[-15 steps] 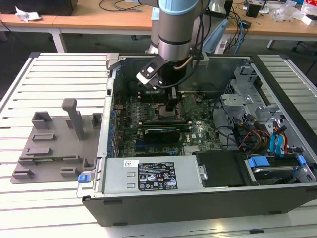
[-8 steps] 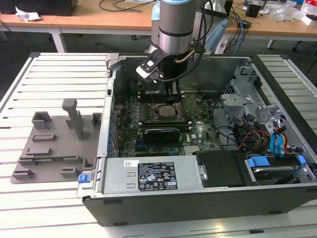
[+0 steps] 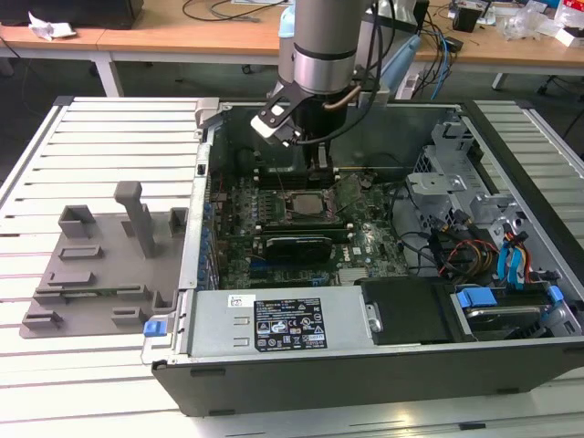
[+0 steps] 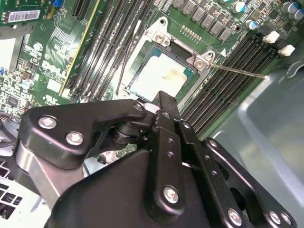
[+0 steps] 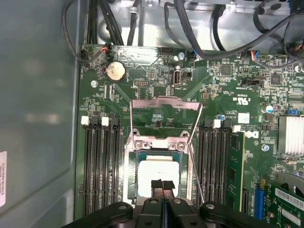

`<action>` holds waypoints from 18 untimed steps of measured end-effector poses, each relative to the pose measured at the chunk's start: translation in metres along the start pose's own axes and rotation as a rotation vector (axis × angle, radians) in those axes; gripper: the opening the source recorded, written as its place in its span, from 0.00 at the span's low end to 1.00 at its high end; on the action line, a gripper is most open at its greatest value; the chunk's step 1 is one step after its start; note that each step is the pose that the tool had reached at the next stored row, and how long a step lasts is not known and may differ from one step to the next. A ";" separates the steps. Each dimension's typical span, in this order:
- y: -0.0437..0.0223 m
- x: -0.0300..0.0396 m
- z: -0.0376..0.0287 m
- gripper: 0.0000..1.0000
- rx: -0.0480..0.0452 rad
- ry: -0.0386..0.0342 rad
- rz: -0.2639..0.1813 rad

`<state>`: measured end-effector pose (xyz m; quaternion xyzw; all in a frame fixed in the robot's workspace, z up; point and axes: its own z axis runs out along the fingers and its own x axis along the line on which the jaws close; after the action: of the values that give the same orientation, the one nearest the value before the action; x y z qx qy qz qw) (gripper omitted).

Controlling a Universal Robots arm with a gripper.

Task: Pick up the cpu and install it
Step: 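Place the cpu into insertion slot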

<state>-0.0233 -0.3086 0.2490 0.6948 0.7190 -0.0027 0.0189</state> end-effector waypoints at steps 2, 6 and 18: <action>0.0001 -0.0001 -0.0042 0.11 0.0000 -0.0002 0.000; 0.0003 -0.0005 -0.0150 0.11 0.0001 -0.0004 0.000; 0.0011 -0.0015 -0.0503 0.11 0.0001 -0.0003 0.000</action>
<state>-0.0233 -0.3086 0.2993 0.6948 0.7190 -0.0029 0.0190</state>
